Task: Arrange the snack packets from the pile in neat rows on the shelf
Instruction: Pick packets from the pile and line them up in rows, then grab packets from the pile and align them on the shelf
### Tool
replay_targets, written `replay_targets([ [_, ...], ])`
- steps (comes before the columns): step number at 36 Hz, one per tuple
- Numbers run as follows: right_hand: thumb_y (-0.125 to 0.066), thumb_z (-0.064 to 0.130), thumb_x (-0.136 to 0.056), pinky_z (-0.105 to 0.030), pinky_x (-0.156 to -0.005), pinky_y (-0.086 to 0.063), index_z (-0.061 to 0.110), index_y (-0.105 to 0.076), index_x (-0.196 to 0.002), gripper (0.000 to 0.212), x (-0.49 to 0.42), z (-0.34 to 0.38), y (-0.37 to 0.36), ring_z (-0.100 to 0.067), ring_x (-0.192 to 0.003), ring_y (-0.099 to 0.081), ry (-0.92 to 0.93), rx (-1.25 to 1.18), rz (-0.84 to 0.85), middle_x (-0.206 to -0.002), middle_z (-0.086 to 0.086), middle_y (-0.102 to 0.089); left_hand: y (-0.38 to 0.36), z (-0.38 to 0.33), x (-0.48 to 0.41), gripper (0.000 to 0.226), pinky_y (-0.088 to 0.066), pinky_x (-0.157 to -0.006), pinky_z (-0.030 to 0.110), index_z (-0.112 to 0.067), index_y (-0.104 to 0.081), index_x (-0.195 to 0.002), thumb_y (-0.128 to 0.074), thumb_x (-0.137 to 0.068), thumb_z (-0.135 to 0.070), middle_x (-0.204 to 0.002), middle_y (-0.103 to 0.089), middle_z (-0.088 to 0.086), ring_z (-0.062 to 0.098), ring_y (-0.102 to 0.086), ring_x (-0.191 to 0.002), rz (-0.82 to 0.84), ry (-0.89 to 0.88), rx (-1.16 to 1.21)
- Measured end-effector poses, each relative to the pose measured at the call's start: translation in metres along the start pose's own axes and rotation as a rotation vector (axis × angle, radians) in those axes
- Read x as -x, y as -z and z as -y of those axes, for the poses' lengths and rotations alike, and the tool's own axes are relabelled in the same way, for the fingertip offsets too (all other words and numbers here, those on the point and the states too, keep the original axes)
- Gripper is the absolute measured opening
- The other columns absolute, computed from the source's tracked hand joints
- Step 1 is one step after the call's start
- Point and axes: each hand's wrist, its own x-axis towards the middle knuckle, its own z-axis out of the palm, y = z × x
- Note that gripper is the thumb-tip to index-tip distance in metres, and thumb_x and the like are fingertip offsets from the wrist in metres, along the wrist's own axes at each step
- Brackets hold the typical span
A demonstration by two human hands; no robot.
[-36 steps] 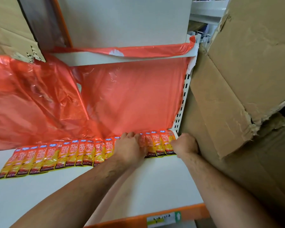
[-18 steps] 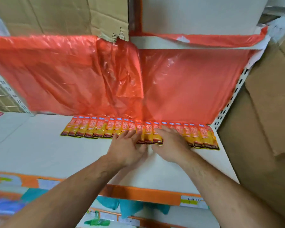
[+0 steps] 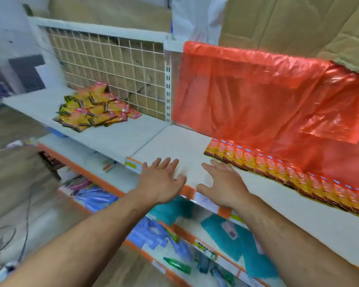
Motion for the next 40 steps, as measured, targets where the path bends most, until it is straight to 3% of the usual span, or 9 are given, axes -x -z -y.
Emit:
replay_targets([
  [11, -0.051, 0.064, -0.089, -0.04, -0.12, -0.018, 0.037, -0.024, -0.154, 0.075, -0.074, 0.173, -0.032, -0.022, -0.149, -0.014, 0.194, 0.022, 0.054, -0.163, 0.005, -0.018, 0.033, 0.18, 0.027, 0.07, -0.002, -0.118, 0.051, -0.036, -0.018, -0.154, -0.025, -0.092, -0.068, -0.163, -0.016, -0.008, 0.017, -0.008, -0.15, -0.028, 0.214, 0.102],
  [28, -0.056, 0.062, -0.085, -0.041, -0.112, -0.034, 0.034, -0.039, -0.147, 0.071, -0.272, 0.313, -0.057, -0.022, -0.14, -0.03, 0.352, -0.049, 0.111, -0.153, 0.006, -0.038, 0.073, 0.34, -0.077, 0.073, -0.012, -0.118, 0.051, -0.036, -0.032, -0.149, -0.028, -0.086, -0.072, -0.159, -0.028, -0.006, 0.021, -0.022, -0.146, -0.049, 0.392, 0.016],
  [35, -0.058, 0.059, -0.086, -0.041, -0.1, -0.044, 0.031, -0.05, -0.137, 0.059, -0.337, 0.338, -0.062, -0.025, -0.128, -0.043, 0.289, -0.032, 0.098, -0.141, 0.001, -0.046, 0.084, 0.378, -0.138, 0.069, -0.019, -0.115, 0.05, -0.036, -0.037, -0.145, -0.029, -0.086, -0.07, -0.154, -0.035, -0.009, 0.021, -0.028, -0.141, -0.061, 0.341, -0.01],
  [40, -0.058, 0.049, -0.088, -0.032, -0.078, -0.046, 0.018, -0.055, -0.115, 0.04, -0.379, 0.345, -0.082, -0.025, -0.108, -0.06, 0.08, -0.139, 0.091, -0.117, -0.001, -0.061, 0.084, 0.406, -0.187, 0.051, -0.038, -0.099, 0.038, -0.028, -0.053, -0.127, -0.041, -0.087, -0.056, -0.128, -0.058, -0.004, 0.023, -0.046, -0.119, -0.142, 0.234, -0.037],
])
